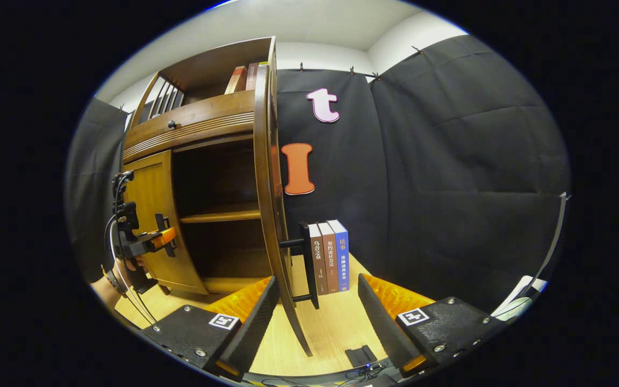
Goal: Open the right door of the double-door shoe cabinet with the right hand, and open the left door with the left hand.
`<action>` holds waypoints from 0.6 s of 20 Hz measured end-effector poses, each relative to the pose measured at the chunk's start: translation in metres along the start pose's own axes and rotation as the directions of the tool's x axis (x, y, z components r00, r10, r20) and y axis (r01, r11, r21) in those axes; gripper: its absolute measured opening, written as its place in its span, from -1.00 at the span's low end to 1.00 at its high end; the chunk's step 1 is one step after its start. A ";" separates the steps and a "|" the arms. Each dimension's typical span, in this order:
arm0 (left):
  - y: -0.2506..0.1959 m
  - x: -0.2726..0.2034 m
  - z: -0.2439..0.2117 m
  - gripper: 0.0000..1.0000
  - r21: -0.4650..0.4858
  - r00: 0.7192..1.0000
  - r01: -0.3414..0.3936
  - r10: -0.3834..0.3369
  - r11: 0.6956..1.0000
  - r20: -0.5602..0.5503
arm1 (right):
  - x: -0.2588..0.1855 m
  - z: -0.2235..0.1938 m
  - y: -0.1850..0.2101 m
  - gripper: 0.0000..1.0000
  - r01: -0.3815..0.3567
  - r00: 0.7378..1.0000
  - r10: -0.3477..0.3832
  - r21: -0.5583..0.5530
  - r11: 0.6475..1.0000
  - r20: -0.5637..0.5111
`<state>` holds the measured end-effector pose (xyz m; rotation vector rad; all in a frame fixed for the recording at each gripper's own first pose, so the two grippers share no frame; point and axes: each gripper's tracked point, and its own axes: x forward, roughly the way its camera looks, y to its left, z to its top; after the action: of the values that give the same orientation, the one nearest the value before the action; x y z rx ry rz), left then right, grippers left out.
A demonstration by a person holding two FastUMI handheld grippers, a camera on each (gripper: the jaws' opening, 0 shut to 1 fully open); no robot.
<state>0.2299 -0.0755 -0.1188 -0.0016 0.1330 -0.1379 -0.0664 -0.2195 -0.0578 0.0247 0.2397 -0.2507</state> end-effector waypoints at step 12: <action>0.020 -0.092 0.007 -0.22 0.037 1.000 -0.027 0.027 0.999 -0.001 | -0.009 0.003 0.013 0.84 0.008 1.000 -0.008 -0.006 1.000 0.013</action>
<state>0.1429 -0.0433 -0.1002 0.0372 0.1322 -0.1136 -0.0714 -0.2048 -0.0528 0.0164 0.2281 -0.2582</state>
